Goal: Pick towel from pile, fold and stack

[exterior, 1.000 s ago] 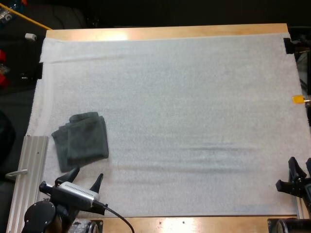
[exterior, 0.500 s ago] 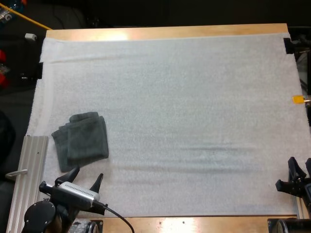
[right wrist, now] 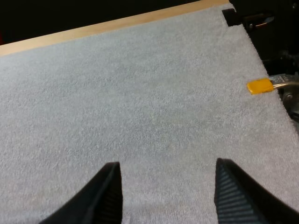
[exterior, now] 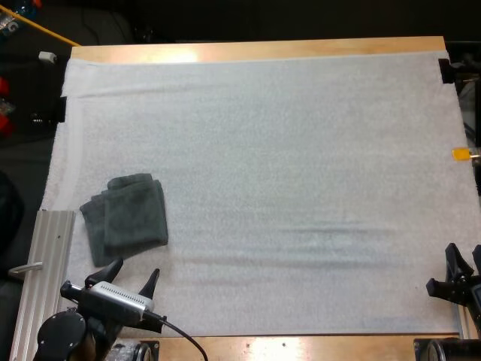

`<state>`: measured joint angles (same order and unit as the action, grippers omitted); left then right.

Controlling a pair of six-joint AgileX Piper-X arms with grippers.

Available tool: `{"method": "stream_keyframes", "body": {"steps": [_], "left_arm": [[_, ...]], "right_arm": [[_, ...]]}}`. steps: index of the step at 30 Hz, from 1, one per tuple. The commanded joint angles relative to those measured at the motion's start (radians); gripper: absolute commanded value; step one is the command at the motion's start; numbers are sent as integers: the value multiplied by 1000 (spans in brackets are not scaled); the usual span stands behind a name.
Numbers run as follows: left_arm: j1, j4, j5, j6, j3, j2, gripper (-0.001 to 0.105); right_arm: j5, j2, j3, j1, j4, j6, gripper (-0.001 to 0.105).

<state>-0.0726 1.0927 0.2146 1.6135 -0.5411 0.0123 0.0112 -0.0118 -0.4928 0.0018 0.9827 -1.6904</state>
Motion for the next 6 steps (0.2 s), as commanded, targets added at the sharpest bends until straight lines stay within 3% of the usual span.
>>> {"method": "stream_keyframes", "body": {"steps": [1,6], "left_arm": [[-6,-13,7,-3,-4,137,59],[-6,-13,7,-3,-4,137,59]], "right_arm": [[-2,-40,-4,-2,-12,-6,44],[-2,-40,-4,-2,-12,-6,44]]}}
